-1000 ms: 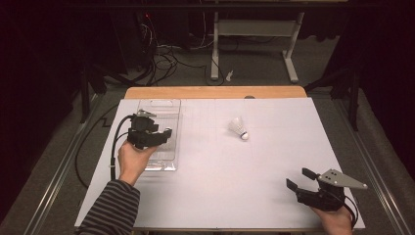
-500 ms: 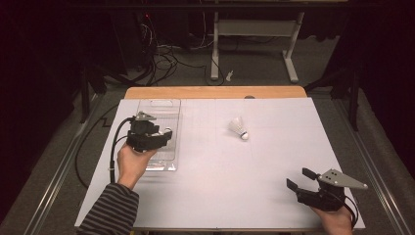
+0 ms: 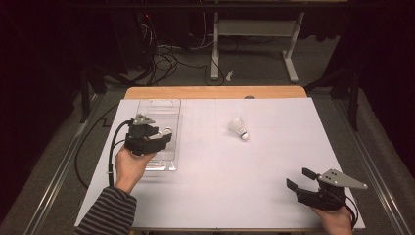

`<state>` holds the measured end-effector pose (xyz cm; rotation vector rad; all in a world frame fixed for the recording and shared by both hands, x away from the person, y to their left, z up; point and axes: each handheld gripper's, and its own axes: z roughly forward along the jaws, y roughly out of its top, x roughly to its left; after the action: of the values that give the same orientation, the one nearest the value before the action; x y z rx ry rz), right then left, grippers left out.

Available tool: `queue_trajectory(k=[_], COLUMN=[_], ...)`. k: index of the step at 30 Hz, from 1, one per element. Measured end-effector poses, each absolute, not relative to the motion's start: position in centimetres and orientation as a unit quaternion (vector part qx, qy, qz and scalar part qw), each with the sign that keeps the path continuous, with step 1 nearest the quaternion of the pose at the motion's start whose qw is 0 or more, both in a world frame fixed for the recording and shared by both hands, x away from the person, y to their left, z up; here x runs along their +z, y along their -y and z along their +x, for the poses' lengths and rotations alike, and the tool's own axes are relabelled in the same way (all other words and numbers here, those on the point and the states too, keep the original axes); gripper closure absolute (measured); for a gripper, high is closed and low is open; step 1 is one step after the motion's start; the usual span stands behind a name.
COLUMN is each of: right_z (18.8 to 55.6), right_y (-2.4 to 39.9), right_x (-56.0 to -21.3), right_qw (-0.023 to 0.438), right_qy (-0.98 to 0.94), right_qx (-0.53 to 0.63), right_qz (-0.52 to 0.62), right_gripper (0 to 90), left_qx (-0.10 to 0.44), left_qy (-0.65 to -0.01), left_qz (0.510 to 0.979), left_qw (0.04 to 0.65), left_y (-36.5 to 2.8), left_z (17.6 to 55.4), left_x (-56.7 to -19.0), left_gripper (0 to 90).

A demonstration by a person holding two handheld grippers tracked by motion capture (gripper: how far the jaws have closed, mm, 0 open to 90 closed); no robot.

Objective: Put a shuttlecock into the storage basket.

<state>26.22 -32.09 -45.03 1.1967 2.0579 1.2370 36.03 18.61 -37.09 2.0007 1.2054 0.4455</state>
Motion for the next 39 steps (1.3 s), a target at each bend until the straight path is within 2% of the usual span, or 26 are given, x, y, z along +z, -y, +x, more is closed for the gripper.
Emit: queue_trajectory(k=[39], right_z=[26.2], right_y=[32.0], right_x=[-45.0], right_qw=[0.227], right_qy=[-0.748], right_qx=[0.449], right_qz=[0.433], right_gripper=[27.9], left_qx=[0.177], left_qy=[-0.459], left_qz=[0.766], left_qw=[0.413], left_y=[-19.6], left_z=[32.7], left_x=[-37.3], left_gripper=[43.3])
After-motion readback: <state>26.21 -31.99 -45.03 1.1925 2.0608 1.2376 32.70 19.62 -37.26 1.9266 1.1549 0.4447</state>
